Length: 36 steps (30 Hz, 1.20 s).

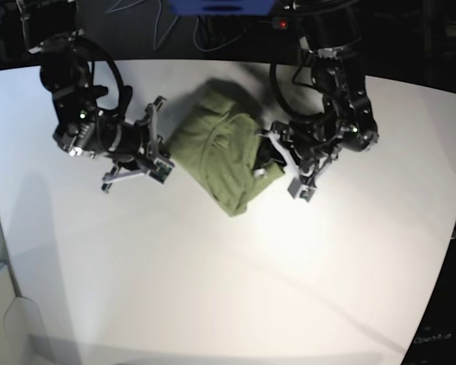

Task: Fold the T-shirt properly
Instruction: 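Withdraw both grippers slightly from the green bundle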

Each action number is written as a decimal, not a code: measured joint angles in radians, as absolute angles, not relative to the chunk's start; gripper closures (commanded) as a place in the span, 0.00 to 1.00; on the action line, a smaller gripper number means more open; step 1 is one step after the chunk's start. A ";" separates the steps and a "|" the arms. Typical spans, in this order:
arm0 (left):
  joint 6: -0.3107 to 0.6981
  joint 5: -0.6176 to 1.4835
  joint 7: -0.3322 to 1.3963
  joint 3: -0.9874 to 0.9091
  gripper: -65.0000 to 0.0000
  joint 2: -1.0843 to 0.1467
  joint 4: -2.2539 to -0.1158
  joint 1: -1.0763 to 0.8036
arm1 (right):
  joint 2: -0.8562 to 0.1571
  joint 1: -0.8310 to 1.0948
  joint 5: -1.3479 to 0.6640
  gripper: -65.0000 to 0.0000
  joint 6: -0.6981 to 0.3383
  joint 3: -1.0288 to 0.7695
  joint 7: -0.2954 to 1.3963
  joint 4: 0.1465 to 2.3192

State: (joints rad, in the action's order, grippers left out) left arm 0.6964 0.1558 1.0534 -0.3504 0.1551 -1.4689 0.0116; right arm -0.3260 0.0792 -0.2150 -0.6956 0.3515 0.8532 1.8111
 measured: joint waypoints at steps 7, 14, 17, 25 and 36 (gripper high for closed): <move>0.702 0.168 0.939 -0.351 0.65 0.154 -1.255 0.146 | -0.268 0.170 -0.210 1.00 -0.695 0.382 0.840 1.826; 0.689 0.261 1.007 -0.352 0.65 0.153 -1.255 0.207 | -0.292 0.173 -0.217 1.00 -0.695 0.370 0.834 1.828; 0.690 0.263 1.055 -0.350 0.65 0.143 -1.322 0.191 | -0.315 0.175 -0.215 1.00 -0.696 0.288 0.838 1.828; 0.689 0.257 1.094 -0.413 0.65 0.024 -1.493 -0.001 | -0.309 0.230 -0.219 1.00 -0.695 0.152 0.838 1.980; 0.702 0.285 1.071 -0.429 0.65 -0.003 -1.631 -0.178 | -0.199 0.261 -0.219 1.00 -0.695 0.190 0.769 1.977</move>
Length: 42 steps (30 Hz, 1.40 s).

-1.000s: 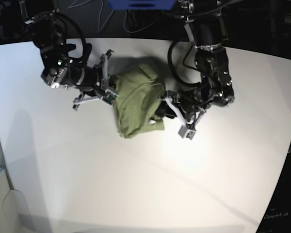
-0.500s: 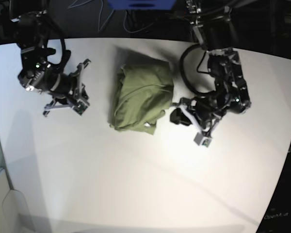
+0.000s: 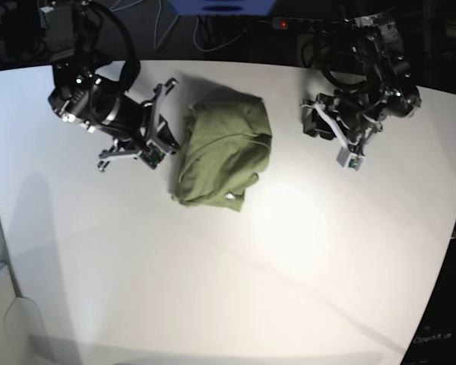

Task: Fold the T-shirt properly
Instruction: 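Withdraw both grippers slightly from the green bundle, then press the left gripper onto the bundle's edge while the right gripper holds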

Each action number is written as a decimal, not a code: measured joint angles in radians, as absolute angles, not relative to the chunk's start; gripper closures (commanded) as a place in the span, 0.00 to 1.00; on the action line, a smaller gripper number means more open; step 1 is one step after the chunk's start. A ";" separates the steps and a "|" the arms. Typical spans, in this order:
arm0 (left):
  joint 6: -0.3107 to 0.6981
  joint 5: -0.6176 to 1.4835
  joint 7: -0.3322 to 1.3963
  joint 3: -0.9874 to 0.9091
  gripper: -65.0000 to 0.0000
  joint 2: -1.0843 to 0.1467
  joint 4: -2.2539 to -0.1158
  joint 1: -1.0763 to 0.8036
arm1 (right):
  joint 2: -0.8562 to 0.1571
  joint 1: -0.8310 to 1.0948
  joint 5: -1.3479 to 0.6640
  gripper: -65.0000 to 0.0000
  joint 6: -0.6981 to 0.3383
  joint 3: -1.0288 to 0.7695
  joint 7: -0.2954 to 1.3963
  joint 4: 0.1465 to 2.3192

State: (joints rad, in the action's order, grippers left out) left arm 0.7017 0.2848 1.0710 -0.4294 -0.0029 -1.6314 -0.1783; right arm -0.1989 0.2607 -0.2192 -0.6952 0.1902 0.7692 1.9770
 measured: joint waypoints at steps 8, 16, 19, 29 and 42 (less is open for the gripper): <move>0.700 0.294 1.052 -0.423 0.65 0.000 -1.654 -0.227 | -0.183 0.260 -0.215 1.00 -0.695 0.259 0.701 1.979; 0.702 0.300 1.052 -0.426 0.65 0.019 -1.668 -0.244 | -0.155 0.261 -0.216 1.00 -0.695 0.426 0.635 1.979; 0.701 0.289 1.063 -0.426 0.65 0.019 -1.694 -0.259 | -0.154 0.264 -0.217 1.00 -0.695 0.432 0.613 1.951; 0.696 0.271 1.091 -0.421 0.65 0.067 -1.765 -0.222 | -0.203 0.278 -0.208 1.00 -0.695 0.425 0.522 1.810; 0.696 0.275 1.242 -0.421 0.65 0.161 -1.768 -0.025 | -0.249 0.230 -0.208 1.00 -0.695 0.418 0.520 1.806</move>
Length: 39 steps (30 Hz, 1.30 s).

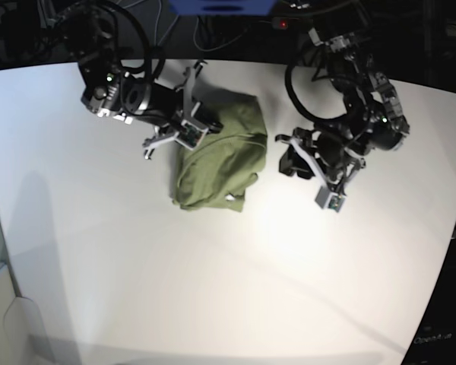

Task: Fold the T-shirt properly
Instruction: 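Press the left gripper onto the bundle's edge while the right gripper holds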

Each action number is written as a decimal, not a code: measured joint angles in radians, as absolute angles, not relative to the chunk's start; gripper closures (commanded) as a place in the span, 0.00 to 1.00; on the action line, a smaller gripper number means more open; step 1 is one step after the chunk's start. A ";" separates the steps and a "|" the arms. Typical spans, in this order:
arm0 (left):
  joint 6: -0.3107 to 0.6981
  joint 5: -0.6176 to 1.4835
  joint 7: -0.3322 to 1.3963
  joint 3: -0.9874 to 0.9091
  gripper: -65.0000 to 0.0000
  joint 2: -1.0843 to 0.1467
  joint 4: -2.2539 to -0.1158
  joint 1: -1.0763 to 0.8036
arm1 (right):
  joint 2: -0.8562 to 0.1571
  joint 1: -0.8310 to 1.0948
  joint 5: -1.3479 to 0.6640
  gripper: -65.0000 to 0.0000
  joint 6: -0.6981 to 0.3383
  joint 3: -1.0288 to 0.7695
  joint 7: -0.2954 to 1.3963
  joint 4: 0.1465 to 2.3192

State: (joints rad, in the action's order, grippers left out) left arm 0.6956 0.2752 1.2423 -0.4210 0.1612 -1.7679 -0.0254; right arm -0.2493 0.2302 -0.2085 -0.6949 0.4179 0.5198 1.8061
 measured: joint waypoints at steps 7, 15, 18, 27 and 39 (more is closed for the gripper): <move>0.696 0.352 1.287 -0.249 0.65 0.153 -1.739 0.047 | -0.246 0.212 -0.208 1.00 -0.694 0.421 0.526 1.780; 0.594 0.513 1.288 -0.069 0.65 0.153 -1.734 0.046 | -0.237 0.206 -0.208 1.00 -0.695 0.424 0.530 1.779; 0.555 0.517 1.284 -0.074 0.65 0.149 -1.732 0.047 | -0.230 0.205 -0.208 1.00 -0.695 0.423 0.523 1.776; 0.538 0.521 1.268 -0.074 0.65 0.083 -1.718 0.026 | -0.230 0.203 -0.212 1.00 -0.695 0.419 0.519 1.726; 0.508 0.529 1.029 -0.065 0.65 0.072 -1.392 0.046 | -0.230 0.187 -0.211 1.00 -0.695 0.419 0.523 1.726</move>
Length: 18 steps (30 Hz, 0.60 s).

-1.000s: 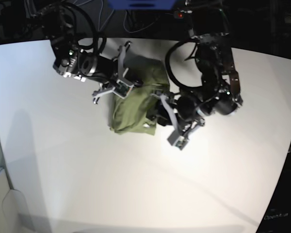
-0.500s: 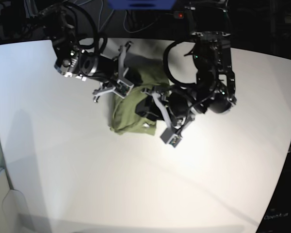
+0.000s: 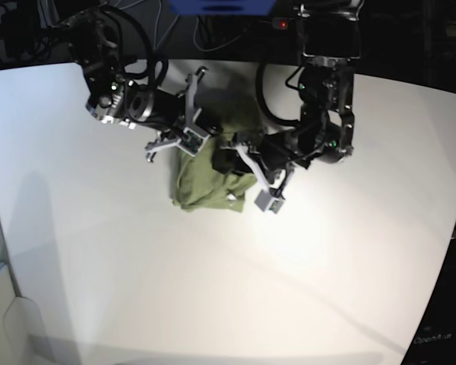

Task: Fold the T-shirt properly
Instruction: 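Press the left gripper onto the bundle's edge while the right gripper holds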

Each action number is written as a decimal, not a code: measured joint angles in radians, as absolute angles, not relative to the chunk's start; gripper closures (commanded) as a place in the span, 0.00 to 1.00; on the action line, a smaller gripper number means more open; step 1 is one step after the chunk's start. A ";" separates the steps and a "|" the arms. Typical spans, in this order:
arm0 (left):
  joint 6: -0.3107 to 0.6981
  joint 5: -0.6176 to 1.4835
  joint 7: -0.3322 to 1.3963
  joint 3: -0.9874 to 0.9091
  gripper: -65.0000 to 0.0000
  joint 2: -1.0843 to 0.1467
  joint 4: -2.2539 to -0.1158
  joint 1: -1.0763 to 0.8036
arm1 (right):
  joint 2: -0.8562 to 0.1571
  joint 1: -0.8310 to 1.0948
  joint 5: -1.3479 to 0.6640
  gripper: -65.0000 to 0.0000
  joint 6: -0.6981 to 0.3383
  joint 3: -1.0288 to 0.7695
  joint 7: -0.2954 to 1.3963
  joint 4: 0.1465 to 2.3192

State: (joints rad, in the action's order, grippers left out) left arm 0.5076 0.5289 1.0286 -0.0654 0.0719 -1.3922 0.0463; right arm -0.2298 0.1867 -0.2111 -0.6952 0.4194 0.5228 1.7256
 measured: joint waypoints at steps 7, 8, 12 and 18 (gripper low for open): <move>0.501 0.524 0.901 -0.065 0.65 0.052 -1.262 0.138 | -0.231 0.186 -0.211 1.00 -0.695 0.423 0.523 1.726; 0.501 0.522 0.894 -0.064 0.65 0.049 -1.248 0.154 | -0.231 0.186 -0.211 1.00 -0.695 0.423 0.523 1.726; 0.501 0.526 0.878 -0.063 0.65 0.051 -1.196 0.206 | -0.232 0.186 -0.213 1.00 -0.695 0.423 0.515 1.703; 0.501 0.529 0.798 -0.063 0.65 0.053 -1.073 0.263 | -0.232 0.179 -0.220 1.00 -0.691 0.423 0.488 1.631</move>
